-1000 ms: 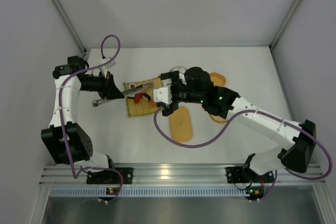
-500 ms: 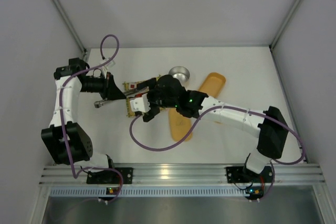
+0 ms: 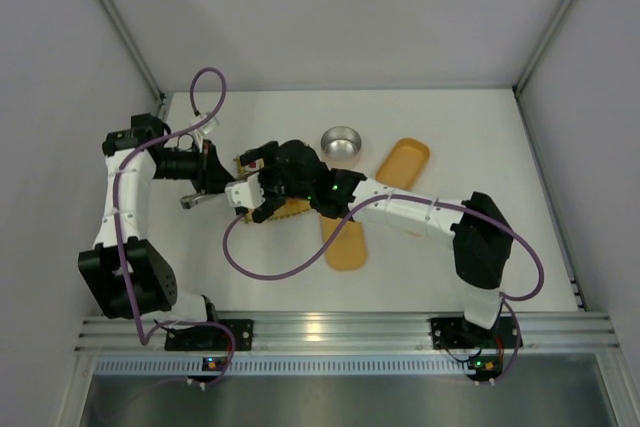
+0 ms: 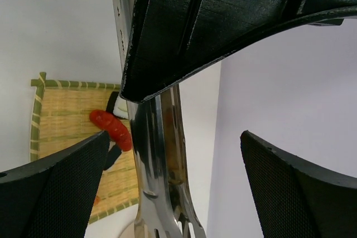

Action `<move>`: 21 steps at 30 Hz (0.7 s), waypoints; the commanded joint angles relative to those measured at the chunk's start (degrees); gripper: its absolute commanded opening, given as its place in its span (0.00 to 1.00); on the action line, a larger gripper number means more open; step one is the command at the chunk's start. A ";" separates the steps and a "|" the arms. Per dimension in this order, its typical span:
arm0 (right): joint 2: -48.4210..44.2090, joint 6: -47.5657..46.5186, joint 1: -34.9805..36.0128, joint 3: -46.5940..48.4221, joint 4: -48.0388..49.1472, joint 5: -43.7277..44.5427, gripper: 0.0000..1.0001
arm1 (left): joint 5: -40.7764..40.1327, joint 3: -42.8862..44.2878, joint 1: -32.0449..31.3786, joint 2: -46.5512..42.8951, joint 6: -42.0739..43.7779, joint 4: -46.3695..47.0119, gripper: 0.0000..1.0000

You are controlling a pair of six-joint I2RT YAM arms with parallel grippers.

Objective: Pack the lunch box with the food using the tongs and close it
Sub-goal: Pick up the clamp at the center of the board.

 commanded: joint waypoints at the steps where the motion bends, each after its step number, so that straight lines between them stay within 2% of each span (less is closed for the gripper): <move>1: 0.00 -2.10 1.21 1.06 2.14 -0.31 0.98 | 4.28 -0.31 -0.08 -2.42 1.45 -9.56 0.11; 3: 0.00 -2.10 0.86 0.62 2.49 -0.31 0.96 | 3.93 -0.66 -0.17 -2.68 1.63 -9.56 0.11; 5: 0.09 -1.84 0.43 0.35 3.19 -0.13 0.88 | 3.58 -1.01 -0.08 -2.77 1.72 -9.56 0.11; 10: -0.09 -2.00 -0.37 0.62 3.20 -0.13 0.58 | 3.49 -1.28 -0.08 -3.21 1.72 -9.56 0.11; 13: -0.35 -3.59 -0.63 0.26 2.06 -0.83 0.46 | 3.58 -1.28 -0.08 -3.13 1.89 -9.56 0.12; 18: -1.23 -4.73 -0.98 0.18 -0.49 -2.15 0.33 | 2.35 -1.36 -0.08 -3.13 2.86 -9.56 0.12; 21: -1.84 -5.43 -0.89 -0.44 -1.20 -2.33 0.23 | 1.47 -1.36 0.01 -3.04 3.56 -9.56 0.16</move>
